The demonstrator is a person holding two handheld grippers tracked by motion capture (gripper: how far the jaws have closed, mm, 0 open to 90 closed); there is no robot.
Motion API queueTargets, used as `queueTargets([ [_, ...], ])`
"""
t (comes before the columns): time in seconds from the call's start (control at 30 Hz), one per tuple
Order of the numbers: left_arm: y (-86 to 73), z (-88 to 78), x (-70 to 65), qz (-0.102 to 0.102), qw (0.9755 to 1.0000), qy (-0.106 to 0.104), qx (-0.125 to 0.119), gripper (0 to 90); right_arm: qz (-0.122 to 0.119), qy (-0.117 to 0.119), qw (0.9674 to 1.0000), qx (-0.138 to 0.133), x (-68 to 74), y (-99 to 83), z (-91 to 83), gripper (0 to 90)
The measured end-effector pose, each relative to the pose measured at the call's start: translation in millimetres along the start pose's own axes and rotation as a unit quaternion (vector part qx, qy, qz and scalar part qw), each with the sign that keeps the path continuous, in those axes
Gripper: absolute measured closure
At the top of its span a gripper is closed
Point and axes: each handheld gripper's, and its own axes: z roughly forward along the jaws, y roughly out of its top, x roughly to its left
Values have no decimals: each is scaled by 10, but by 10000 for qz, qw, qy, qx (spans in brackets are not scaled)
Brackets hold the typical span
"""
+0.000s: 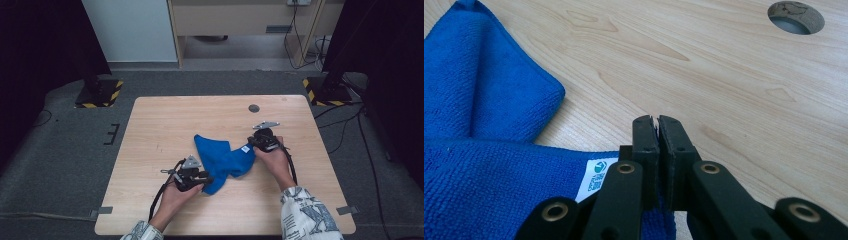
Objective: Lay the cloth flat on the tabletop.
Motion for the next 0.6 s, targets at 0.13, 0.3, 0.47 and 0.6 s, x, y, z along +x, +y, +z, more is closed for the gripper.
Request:
queueTargets([
  [0.13,-7,18,24,-29,10000,-35,61,731,-11,29,10000,8,8,2,-16,869],
  [0.3,-9,6,54,1,10000,-8,95,855,-22,32,10000,-30,10,0,-32,869],
  [0.47,-2,-24,86,-39,10000,-16,70,897,27,79,9999,-76,7,-13,-65,869],
  [0.6,20,-80,118,-105,9999,11,-55,900,9,102,9999,-133,5,-36,-120,869],
])
